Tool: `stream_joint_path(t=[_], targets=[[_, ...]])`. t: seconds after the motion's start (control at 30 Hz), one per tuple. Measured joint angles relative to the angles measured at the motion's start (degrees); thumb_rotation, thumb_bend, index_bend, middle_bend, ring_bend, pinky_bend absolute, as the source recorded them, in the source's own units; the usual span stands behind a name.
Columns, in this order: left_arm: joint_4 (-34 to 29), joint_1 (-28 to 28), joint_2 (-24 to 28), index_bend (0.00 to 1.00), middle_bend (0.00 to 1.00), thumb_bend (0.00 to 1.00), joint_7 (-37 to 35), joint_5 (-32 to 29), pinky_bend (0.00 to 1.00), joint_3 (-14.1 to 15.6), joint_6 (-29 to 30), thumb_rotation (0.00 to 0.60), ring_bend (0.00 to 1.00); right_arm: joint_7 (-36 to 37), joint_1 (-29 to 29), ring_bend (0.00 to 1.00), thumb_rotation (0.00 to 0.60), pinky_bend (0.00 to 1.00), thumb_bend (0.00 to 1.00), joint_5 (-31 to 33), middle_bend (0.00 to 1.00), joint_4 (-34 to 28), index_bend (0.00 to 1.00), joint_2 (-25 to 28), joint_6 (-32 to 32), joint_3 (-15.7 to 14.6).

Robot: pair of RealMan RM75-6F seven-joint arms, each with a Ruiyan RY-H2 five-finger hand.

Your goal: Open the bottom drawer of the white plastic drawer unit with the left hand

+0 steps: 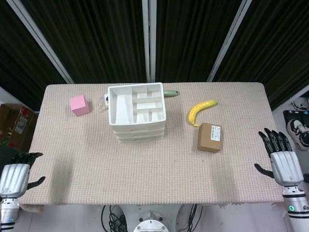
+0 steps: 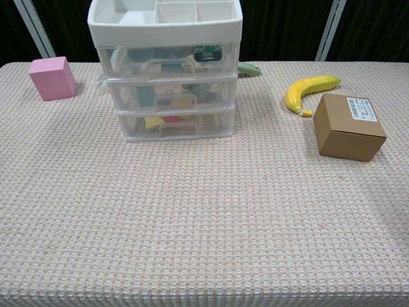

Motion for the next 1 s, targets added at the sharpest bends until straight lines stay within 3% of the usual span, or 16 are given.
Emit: stream_joint_path(t=[0.23, 0.63, 0.83, 1.0], targets=[[0.57, 0.45, -1.24, 0.29, 0.32, 0.06, 0.24, 0.85, 0.25, -0.23, 1.38, 0.600, 0.27, -0.20, 0.38, 0.00, 0.600, 0.01, 0.05, 0.53, 0.00, -0.29, 0.00, -0.44, -0.86, -0.06], [-5.21, -2.52, -1.33, 0.30, 0.34, 0.07, -0.29, 3.62, 0.28, -1.05, -0.69, 0.600, 0.30, 3.89, -2.00, 0.00, 0.600, 0.02, 0.05, -0.56, 0.00, 1.50, 0.00, 0.80, 3.58, -0.44], [-8.14, -6.40, -4.13, 0.32, 0.39, 0.09, -1.18, 4.65, 0.60, -1.44, -6.13, 0.600, 0.39, 4.90, -2.31, 0.00, 0.600, 0.02, 0.05, -1.21, 0.00, 1.84, 0.00, 1.61, 4.38, -0.40], [-10.76, -11.25, -7.17, 0.32, 0.44, 0.12, -3.08, 3.05, 0.78, -2.00, -14.97, 0.600, 0.48, 5.14, -2.16, 0.00, 0.600, 0.02, 0.05, -2.05, 0.00, 1.42, 0.00, 2.23, 4.64, -0.36]])
